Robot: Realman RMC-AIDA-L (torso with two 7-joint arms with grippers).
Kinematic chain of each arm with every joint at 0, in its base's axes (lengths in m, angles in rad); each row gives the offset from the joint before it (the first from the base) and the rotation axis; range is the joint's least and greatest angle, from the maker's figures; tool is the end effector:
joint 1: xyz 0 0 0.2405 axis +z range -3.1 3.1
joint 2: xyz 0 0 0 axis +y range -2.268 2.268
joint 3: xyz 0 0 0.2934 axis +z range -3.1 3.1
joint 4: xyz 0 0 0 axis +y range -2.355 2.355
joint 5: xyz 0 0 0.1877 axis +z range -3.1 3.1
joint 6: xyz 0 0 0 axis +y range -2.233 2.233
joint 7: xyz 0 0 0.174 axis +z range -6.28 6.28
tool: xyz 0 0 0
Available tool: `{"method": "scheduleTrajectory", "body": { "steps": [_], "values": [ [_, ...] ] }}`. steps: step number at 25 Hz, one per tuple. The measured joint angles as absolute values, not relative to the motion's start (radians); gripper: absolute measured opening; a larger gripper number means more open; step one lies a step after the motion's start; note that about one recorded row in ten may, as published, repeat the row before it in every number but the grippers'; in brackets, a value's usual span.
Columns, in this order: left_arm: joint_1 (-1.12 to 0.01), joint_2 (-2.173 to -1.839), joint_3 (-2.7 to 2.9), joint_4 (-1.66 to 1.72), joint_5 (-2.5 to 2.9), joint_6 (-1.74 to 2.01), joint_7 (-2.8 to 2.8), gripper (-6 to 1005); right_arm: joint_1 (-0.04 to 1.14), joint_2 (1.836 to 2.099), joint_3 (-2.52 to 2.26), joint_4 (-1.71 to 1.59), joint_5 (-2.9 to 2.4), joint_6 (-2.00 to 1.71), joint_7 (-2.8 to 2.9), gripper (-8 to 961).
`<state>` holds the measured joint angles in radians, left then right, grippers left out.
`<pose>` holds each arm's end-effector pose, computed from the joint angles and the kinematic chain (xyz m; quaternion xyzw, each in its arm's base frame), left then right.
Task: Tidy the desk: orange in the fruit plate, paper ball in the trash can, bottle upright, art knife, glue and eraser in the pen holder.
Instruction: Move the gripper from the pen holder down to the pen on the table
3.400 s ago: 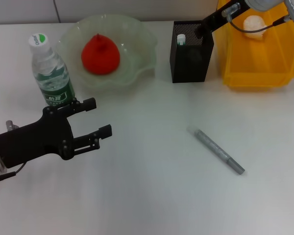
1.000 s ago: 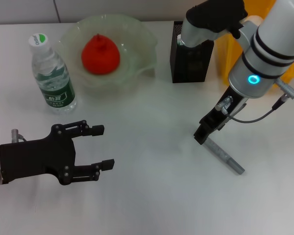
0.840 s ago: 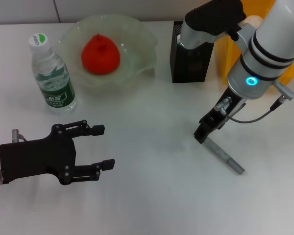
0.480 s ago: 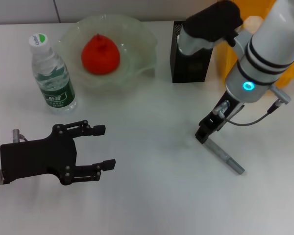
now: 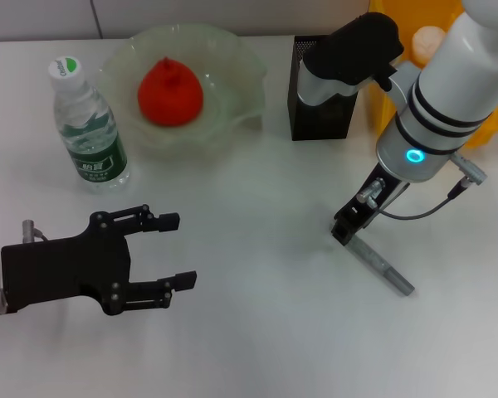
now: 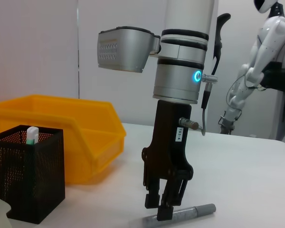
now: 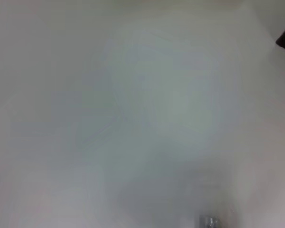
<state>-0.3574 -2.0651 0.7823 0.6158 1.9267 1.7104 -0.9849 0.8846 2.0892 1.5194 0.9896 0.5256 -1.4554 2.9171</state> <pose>-0.2931 0.2659 -0.0503 -0.9561 -0.0845 -0.2582 0.1094 0.1971 0.3779 -0.1026 -0.8701 0.3800 -0.2661 0.1667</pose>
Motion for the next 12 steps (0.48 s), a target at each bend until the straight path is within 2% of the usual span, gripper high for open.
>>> {"method": "scheduleTrajectory", "body": {
  "steps": [2,9,12],
  "values": [
    [-0.358,-2.065,0.782,0.612,1.927,1.71,-0.985,785,0.884,2.089,1.519,0.988,0.526,-1.453,2.917,456],
    [-0.359,-2.065,0.782,0.612,1.927,1.71,-0.985,785,0.883,2.089,1.503,0.973,0.527,-1.434,2.917,372],
    [-0.359,-2.065,0.782,0.612,1.927,1.71,-0.985,785,0.883,2.09,1.496,0.97,0.527,-1.43,2.917,374]
  ]
}}
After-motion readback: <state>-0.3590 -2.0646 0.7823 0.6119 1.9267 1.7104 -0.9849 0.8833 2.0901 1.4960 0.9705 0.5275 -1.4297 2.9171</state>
